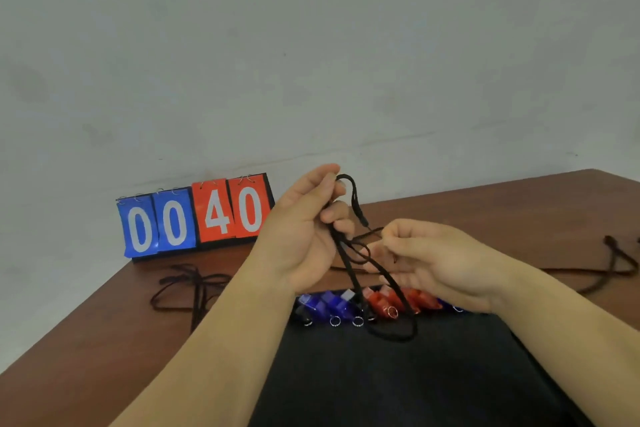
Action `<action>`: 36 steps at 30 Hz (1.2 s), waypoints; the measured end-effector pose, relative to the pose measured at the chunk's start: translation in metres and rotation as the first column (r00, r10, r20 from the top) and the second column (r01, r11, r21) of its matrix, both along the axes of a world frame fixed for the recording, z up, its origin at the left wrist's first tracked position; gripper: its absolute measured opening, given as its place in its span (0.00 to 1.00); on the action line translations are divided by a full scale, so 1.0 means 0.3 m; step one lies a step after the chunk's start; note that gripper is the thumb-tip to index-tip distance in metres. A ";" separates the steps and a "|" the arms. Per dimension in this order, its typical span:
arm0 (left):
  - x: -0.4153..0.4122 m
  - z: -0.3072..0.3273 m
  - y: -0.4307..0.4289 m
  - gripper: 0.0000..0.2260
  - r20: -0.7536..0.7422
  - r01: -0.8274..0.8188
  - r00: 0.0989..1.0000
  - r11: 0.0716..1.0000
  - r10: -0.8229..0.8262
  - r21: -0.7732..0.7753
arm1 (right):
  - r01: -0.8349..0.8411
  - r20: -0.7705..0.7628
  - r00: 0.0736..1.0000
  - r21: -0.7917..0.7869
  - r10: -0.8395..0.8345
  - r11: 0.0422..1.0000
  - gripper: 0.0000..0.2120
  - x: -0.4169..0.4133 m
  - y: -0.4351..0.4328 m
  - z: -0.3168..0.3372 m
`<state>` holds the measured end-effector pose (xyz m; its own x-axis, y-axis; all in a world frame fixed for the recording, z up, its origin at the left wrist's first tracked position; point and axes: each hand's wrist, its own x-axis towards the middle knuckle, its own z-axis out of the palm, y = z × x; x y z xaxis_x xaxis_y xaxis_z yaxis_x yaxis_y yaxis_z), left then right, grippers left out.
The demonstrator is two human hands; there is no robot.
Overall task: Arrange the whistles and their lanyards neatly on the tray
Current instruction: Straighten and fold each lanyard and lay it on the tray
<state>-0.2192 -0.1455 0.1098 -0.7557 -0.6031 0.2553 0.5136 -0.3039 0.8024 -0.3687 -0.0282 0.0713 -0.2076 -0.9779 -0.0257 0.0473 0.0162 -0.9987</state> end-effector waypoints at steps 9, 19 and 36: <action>0.013 -0.092 -0.041 0.10 -0.119 0.004 0.993 0.993 0.010 0.114 | -0.074 0.154 0.986 0.093 0.059 0.993 0.06 0.024 -0.005 -0.077; 0.024 -0.104 -0.035 0.11 -0.139 -0.047 0.988 0.995 0.060 0.093 | -0.090 0.185 0.979 0.045 0.080 0.995 0.08 0.064 0.004 -0.078; 0.048 -0.136 -0.111 0.05 0.187 -0.165 0.966 0.981 0.181 -0.097 | 0.185 0.087 0.980 -0.093 -0.178 0.978 0.09 -0.135 0.044 -0.034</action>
